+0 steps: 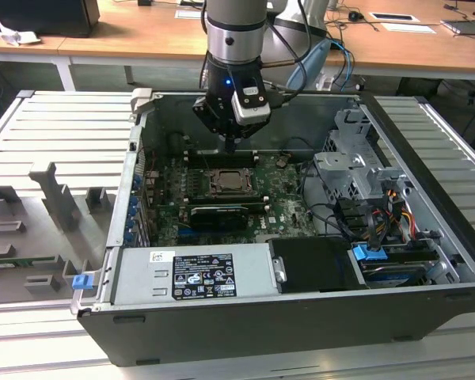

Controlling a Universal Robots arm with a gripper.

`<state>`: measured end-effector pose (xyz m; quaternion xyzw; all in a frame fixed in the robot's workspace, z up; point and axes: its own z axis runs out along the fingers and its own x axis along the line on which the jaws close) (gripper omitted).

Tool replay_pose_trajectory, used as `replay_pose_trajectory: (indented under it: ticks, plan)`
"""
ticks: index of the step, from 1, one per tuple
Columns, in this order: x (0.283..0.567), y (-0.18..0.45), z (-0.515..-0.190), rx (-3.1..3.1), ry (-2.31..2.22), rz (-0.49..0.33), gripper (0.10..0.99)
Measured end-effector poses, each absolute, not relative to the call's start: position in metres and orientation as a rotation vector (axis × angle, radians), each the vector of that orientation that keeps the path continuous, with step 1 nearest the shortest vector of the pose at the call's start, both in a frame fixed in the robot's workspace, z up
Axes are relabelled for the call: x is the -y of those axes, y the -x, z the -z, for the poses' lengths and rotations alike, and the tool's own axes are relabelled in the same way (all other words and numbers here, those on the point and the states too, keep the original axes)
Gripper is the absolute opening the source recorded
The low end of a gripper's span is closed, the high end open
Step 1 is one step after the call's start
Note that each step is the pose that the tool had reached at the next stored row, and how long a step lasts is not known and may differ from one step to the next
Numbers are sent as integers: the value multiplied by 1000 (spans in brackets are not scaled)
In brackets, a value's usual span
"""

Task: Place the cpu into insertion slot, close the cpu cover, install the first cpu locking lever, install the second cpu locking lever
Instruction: 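Install the first cpu locking lever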

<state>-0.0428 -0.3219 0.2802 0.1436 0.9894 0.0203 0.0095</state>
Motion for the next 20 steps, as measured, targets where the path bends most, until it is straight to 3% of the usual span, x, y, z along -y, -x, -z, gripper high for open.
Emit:
replay_pose_trajectory:
  ticks: [20]
  plan:
    - [322,44,-280,-3108,-312,-65,106]
